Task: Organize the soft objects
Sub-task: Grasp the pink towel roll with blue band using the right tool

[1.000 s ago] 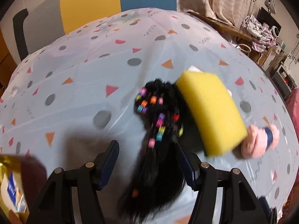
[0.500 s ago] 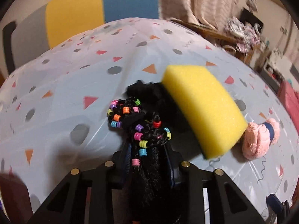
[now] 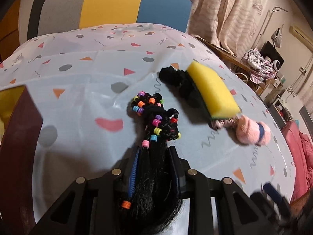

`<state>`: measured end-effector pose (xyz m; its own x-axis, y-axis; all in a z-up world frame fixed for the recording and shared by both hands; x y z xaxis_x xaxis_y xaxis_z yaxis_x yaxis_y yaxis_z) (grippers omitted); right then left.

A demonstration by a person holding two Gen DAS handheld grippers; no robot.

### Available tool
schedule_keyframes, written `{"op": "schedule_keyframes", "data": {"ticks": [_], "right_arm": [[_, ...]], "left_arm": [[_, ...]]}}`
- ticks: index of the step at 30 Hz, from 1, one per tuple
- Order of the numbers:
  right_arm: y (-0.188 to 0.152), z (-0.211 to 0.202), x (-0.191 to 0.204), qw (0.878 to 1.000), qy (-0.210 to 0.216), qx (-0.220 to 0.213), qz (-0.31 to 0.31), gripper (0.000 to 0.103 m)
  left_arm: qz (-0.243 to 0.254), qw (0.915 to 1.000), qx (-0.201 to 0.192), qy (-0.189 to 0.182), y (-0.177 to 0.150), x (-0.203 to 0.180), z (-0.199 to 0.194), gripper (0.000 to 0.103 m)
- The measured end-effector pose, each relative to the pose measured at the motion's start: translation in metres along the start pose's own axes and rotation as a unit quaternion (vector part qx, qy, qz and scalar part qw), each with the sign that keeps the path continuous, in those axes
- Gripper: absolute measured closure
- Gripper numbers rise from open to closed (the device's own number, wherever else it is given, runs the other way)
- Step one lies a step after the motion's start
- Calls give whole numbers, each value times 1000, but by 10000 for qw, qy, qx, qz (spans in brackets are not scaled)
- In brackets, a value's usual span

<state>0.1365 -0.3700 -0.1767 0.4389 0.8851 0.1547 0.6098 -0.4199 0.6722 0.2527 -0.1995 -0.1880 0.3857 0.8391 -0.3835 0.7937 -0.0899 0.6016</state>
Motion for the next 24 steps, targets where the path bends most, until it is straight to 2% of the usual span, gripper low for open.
{"op": "schedule_keyframes", "data": {"ticks": [3,5,7,9,11,13,15,16,17,19,22,23,24], "right_arm": [[22,-4,-6,9999,45,-13,-97,3],[49,-1,-12,9992,-110,-64,-383,1],[74,10,-16,9961,-326,-9,-817,0],[92,23,-15,9904,-370,42,-1333,0],[102,38,-8,9777,-381,214,-2055,0],[103,54,0,9494,-549,472,-3057,0],[100,70,2,9243,-761,642,-3685,0],[97,78,2,9153,-834,704,-3877,1],[95,83,0,9114,-861,763,-3950,5],[86,94,-5,9141,-805,985,-3850,14],[89,86,-10,9383,-720,650,-3320,32],[90,83,-12,9428,-766,573,-3195,38],[90,78,-14,9496,-747,499,-3004,39]], "left_arm": [[-39,9999,-45,-101,-7,1,-6,75],[-45,9999,-49,-133,-9,2,-7,75],[-52,9998,-44,-162,-10,1,-7,75],[-118,9996,-66,-265,-11,3,-7,75],[-251,9987,-111,-438,-12,6,-9,75],[-396,9972,-151,-617,-12,10,-10,75],[-460,9964,-163,-692,-12,11,-10,75],[-466,9963,-167,-699,-12,11,-10,75],[-456,9965,-164,-687,-12,11,-10,75],[-414,9970,-149,-634,-11,9,-9,75],[-385,9973,-131,-616,-11,8,-8,73],[-387,9972,-132,-632,-12,8,-9,73],[-407,9968,-128,-674,-12,8,-9,71]]}}
Point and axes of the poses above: each gripper's, at about its wrist camera, not at the fingertips, and z roughly the way its jaws point, x to its left, y to its top, the point moved 7 cm from there along z, roughly the way its jaws point, and after that the axes turned 11 degrees about -y, right-handed, at the moved point
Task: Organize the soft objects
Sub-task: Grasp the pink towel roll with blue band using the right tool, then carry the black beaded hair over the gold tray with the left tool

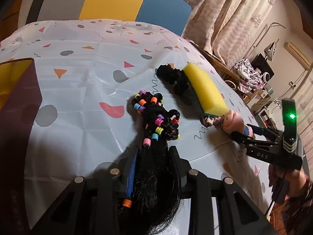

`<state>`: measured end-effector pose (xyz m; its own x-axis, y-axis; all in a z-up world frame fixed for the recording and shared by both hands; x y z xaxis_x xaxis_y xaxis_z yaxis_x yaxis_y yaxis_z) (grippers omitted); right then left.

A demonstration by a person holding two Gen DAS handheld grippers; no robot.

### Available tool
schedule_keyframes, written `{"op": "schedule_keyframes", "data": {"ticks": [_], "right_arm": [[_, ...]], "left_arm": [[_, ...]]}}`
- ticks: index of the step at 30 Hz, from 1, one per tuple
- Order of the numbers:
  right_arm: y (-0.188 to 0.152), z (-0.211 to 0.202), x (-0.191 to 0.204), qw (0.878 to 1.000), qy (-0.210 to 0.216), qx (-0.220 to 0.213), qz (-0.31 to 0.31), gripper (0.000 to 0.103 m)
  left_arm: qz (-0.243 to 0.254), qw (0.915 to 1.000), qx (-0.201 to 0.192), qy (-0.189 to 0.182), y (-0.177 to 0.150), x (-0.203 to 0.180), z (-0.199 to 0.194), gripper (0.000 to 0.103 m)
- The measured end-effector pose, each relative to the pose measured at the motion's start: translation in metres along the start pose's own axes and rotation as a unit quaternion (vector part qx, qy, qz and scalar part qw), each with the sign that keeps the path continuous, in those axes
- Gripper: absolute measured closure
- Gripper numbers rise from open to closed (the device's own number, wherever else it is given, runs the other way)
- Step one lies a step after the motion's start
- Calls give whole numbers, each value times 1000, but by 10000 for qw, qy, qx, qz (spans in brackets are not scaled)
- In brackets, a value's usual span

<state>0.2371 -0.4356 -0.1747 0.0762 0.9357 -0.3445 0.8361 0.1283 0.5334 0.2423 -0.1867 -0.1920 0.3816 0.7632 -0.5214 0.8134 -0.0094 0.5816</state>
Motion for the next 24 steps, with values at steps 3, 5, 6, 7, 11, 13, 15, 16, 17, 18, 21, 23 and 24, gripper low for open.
{"op": "schedule_keyframes", "data": {"ticks": [3,5,6,7,11,13,15,16,17,18,21,23,24], "right_arm": [[-5,-14,-2,9979,243,-90,591,43],[-12,-27,-2,9942,383,-148,998,44],[-16,-34,-1,9913,491,-187,1205,44],[-21,-42,0,9855,727,-225,1518,44],[-32,-58,22,9478,1914,-354,2527,44],[-43,-69,37,9281,2276,-524,2899,44],[-50,-72,43,9241,2194,-714,3047,44],[-52,-75,45,9222,2131,-824,3120,44],[-53,-75,46,9215,2081,-894,3156,44],[-54,-77,48,9212,2012,-970,3187,44],[-54,-80,52,9231,1917,-1099,3148,44],[-55,-81,52,9242,1888,-1125,3123,44],[-55,-82,53,9245,1875,-1142,3116,44]], "left_arm": [[-57,9999,23,-111,1,-1,0,67],[-55,9999,93,-49,1,-3,-2,66],[9,9998,172,77,1,-6,-3,61],[75,9995,225,211,2,-8,-4,51],[402,9983,83,407,12,-25,-10,24],[425,9984,40,383,22,-32,-9,24],[330,9986,111,395,29,-33,-4,24],[290,9985,177,427,32,-33,0,24],[288,9979,231,524,35,-31,5,24],[302,9974,254,610,36,-29,9,26],[405,9954,388,775,36,-21,21,46],[297,9954,541,728,31,-14,27,66],[230,9964,513,639,30,-12,25,67]]}}
Point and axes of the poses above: each gripper's, at about its wrist camera, not at the fingertips, and z roughly the way its jaws point, x to its left, y to its top, the point moved 7 cm from there along z, roughly the way its jaws point, and after that the axes turned 11 degrees about -y, right-handed, at the moved point
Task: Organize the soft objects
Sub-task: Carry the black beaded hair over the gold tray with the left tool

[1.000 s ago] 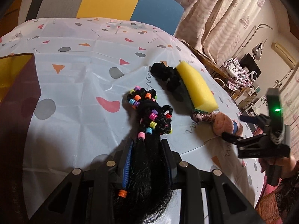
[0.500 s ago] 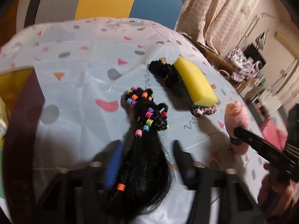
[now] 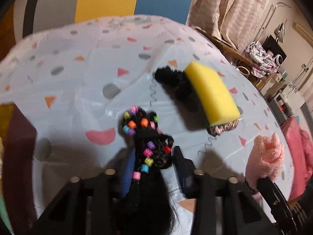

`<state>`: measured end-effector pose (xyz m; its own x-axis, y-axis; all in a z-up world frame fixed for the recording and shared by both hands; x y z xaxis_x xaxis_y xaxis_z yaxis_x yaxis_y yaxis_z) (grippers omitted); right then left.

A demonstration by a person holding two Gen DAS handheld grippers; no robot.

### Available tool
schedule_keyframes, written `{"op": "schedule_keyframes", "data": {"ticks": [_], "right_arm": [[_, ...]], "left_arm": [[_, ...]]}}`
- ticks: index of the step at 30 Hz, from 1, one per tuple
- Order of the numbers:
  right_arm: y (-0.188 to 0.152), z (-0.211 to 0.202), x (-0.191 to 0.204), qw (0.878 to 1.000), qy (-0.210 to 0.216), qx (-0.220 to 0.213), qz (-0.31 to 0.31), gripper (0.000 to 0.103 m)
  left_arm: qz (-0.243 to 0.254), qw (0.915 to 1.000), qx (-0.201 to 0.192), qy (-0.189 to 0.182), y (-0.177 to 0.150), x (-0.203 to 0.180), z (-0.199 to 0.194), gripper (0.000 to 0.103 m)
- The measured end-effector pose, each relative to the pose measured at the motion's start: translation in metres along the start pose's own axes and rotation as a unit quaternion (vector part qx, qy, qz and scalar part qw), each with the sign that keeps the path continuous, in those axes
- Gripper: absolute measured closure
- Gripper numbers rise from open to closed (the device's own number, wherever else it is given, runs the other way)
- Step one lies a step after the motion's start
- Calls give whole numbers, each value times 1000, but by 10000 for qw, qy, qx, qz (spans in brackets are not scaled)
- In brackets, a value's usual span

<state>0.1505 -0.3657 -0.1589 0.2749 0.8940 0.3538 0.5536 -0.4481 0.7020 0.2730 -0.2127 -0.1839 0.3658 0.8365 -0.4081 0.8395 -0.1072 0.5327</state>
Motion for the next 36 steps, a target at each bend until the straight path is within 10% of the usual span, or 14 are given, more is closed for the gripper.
{"op": "schedule_keyframes", "data": {"ticks": [18,36], "right_arm": [[1,5,-3,9998,-161,-30,-131,43],[-2,7,1,9983,-426,-26,-404,43]], "left_arm": [[-201,9901,-832,-1113,-29,-25,-112,68],[-554,9873,-1478,162,-65,99,-229,68]]}}
Point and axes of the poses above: each gripper's, at about its wrist camera, not at the fingertips, and z roughly the way its jaws point, x to its left, y to its top, the point moved 7 cm from there along z, roughly the way its jaws point, and after that the axes turned 11 degrees about -y, right-handed, at the moved point
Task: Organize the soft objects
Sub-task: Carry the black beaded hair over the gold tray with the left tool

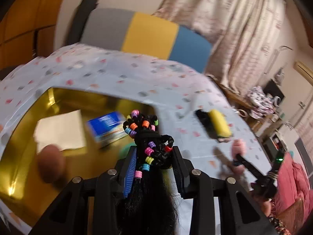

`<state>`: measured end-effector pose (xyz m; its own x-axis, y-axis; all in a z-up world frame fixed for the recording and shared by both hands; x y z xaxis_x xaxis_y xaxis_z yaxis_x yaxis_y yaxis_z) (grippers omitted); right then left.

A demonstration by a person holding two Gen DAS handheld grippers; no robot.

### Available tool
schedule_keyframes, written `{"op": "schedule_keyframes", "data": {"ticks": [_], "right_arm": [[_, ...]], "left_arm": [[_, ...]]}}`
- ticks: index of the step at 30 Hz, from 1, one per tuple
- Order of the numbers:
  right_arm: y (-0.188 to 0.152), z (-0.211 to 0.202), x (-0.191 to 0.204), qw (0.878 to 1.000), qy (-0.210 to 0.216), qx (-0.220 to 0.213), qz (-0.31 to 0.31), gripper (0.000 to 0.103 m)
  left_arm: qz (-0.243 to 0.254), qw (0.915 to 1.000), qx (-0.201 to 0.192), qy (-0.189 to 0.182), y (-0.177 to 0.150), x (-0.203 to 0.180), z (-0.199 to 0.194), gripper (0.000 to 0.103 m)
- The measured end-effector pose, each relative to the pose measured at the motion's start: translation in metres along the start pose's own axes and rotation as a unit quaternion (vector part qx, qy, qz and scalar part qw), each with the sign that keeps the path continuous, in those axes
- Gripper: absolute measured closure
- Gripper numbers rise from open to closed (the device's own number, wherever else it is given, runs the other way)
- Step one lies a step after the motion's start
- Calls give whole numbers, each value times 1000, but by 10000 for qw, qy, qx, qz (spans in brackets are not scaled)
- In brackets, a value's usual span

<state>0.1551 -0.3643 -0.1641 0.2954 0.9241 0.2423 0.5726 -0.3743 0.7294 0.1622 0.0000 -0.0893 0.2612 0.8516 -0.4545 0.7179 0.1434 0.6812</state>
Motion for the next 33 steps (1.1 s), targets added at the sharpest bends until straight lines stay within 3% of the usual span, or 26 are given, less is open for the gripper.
{"op": "schedule_keyframes", "data": {"ticks": [5,10,15,22,28,33], "right_arm": [[-1,1,1,9999,-69,10,-79,43],[-1,1,4,9997,-151,22,-173,43],[-2,2,7,9993,-237,53,-275,43],[0,1,15,9977,-421,233,-480,43],[0,-15,47,9984,224,506,-139,43],[-5,-34,113,9918,949,677,-522,43]], "left_arm": [[-274,9986,145,437,-8,50,-1,69],[-270,9972,236,652,-13,66,-3,66],[-383,9979,-56,518,-9,65,-19,59],[-308,9972,-367,575,-8,64,-45,58],[-252,9976,-401,496,-13,62,-50,58],[-216,9985,-253,446,-22,58,-48,58]]}}
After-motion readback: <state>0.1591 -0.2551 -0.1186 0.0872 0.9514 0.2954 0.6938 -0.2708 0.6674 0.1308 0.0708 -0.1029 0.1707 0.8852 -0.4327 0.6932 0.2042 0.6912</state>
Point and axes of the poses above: each gripper's, at about its wrist camera, not at the fingertips, and z roughly the way its jaws point, x to its left, y to its top, the point moved 7 cm from there along z, roughly the way its jaws point, and after that the axes turned 11 degrees about -y, right-handed, at the moved point
